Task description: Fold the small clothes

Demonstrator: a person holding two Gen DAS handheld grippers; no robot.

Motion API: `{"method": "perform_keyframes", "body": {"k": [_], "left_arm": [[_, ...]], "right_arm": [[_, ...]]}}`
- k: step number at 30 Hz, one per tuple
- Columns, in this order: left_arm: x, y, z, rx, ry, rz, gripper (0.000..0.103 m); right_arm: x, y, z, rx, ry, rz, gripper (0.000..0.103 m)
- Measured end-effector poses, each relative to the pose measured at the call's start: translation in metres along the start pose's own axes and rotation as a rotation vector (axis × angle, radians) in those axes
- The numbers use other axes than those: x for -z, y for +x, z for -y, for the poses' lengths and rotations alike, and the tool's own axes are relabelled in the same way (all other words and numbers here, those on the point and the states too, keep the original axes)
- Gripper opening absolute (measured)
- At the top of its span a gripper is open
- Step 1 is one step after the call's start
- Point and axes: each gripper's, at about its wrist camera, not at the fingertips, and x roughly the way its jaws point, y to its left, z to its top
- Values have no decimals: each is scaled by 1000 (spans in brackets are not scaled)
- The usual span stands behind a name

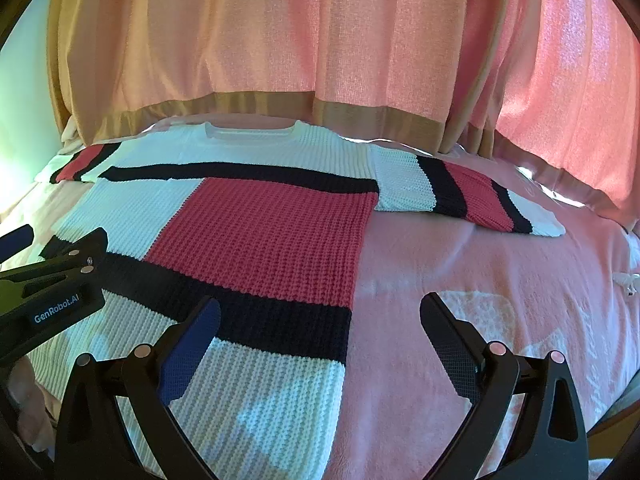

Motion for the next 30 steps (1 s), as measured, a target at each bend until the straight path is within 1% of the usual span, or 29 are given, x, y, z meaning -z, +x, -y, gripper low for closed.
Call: {"method": "perform_keyframes", "body": {"k": [30], "left_arm": [[1,0,2,-3,3,-1,98]], "right_arm": [[0,2,-1,-2,1,-2,98]]}}
